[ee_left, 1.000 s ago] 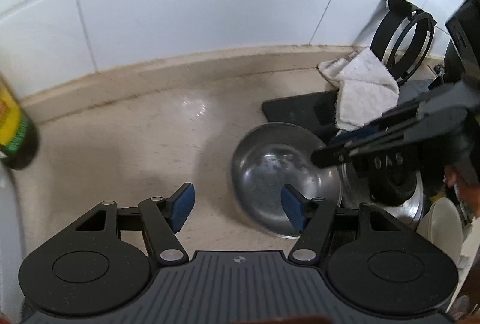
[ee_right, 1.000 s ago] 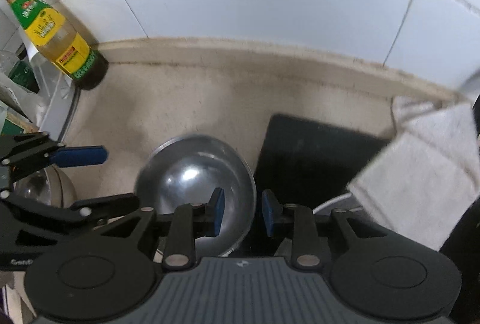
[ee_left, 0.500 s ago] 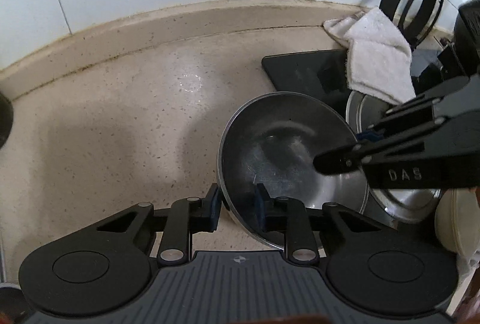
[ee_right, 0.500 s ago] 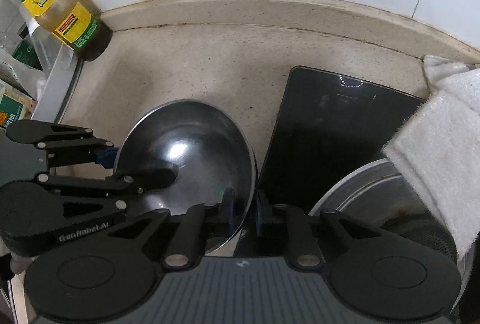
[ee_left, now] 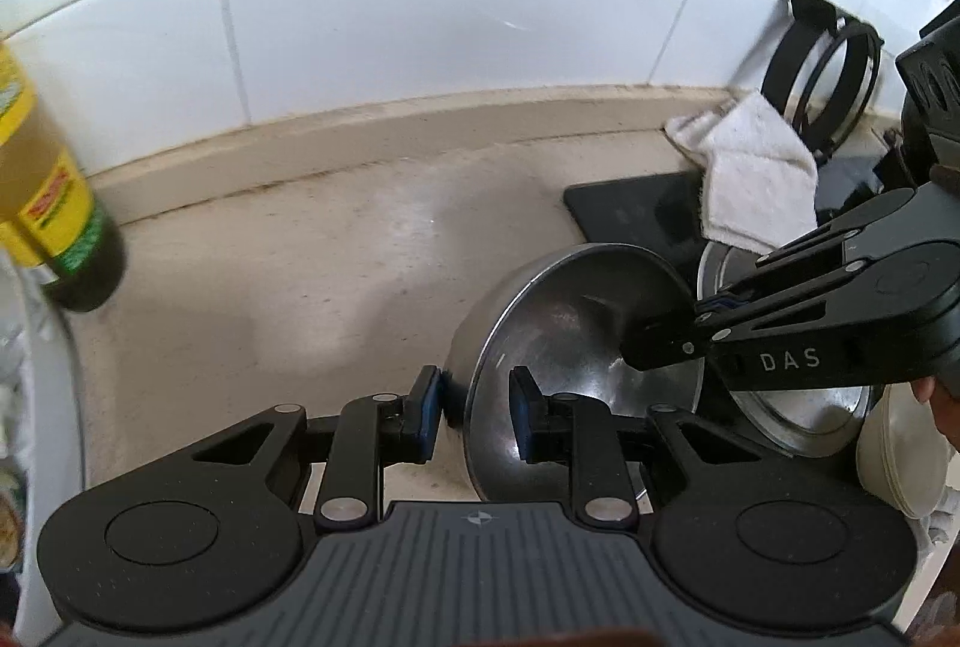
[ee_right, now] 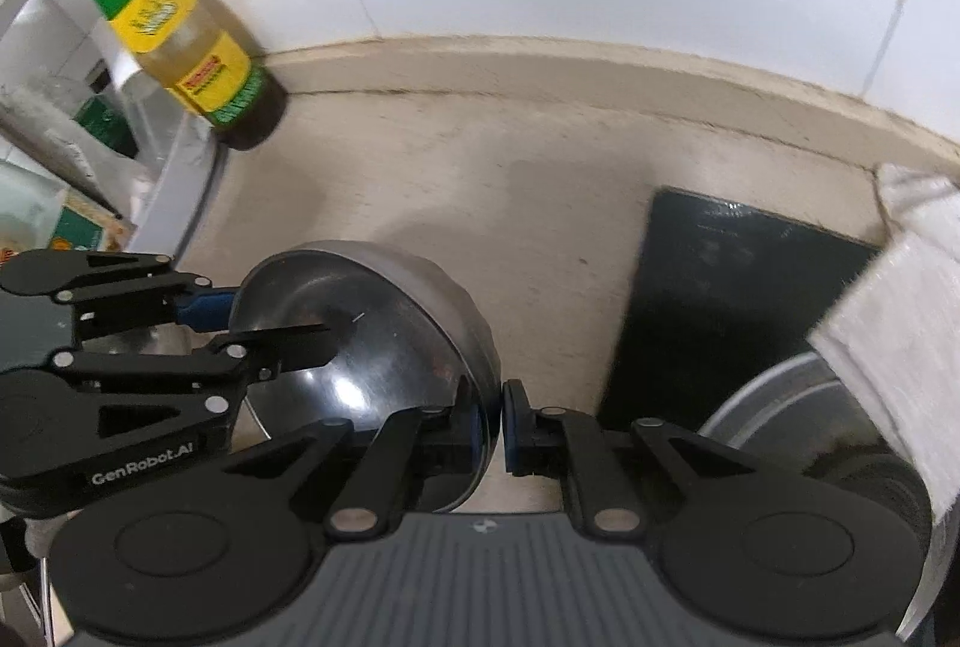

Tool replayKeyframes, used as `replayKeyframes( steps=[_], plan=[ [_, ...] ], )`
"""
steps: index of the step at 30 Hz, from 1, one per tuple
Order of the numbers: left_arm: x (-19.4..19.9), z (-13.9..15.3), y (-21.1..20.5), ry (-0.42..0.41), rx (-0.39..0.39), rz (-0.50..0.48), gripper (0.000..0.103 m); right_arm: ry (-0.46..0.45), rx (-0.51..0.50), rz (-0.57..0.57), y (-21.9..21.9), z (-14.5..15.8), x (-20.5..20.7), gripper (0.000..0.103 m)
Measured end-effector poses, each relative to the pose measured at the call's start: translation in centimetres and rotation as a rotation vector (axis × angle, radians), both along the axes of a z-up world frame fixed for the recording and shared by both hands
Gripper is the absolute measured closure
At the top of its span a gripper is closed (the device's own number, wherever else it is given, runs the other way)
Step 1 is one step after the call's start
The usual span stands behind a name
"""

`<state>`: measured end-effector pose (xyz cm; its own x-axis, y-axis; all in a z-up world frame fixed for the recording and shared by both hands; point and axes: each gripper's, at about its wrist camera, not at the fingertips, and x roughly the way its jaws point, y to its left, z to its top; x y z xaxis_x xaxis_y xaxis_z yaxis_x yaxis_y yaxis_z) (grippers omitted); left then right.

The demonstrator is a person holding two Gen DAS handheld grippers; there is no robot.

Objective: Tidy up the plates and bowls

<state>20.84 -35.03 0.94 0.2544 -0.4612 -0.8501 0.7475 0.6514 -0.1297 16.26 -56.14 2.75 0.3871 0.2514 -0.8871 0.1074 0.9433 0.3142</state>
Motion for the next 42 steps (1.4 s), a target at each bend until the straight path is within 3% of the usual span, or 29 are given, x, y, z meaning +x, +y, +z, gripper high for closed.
replayKeyframes(
  steps=[14, 26, 27, 33, 35, 42],
  plan=[
    [-0.8, 5.4, 10.4, -0.062, -0.043, 0.132, 0.07, -0.086, 0.037, 0.159, 8.1, 5.1, 1.1, 0.093],
    [0.5, 2.9, 16.3, -0.012, -0.008, 0.262, 0.069, 0.003, 0.049, 0.311, 15.9, 2.7, 4.1, 0.091],
    [0.4, 2.8, 16.4, -0.02, -0.01, 0.26, 0.069, 0.002, 0.024, 0.324, 16.2, 2.7, 4.2, 0.084],
    [-1.3, 3.8, 17.1, -0.162, 0.026, 0.257, 0.057, -0.072, -0.019, 0.315, 15.7, 3.7, 4.2, 0.074],
    [-2.2, 4.3, 17.5, -0.206, 0.011, 0.247, 0.044, -0.089, -0.014, 0.293, 15.0, 3.7, 4.0, 0.074],
    [-8.0, 4.4, 18.7, -0.432, -0.003, 0.185, 0.022, -0.103, 0.044, 0.244, 13.8, 3.1, 3.0, 0.071]
  ],
)
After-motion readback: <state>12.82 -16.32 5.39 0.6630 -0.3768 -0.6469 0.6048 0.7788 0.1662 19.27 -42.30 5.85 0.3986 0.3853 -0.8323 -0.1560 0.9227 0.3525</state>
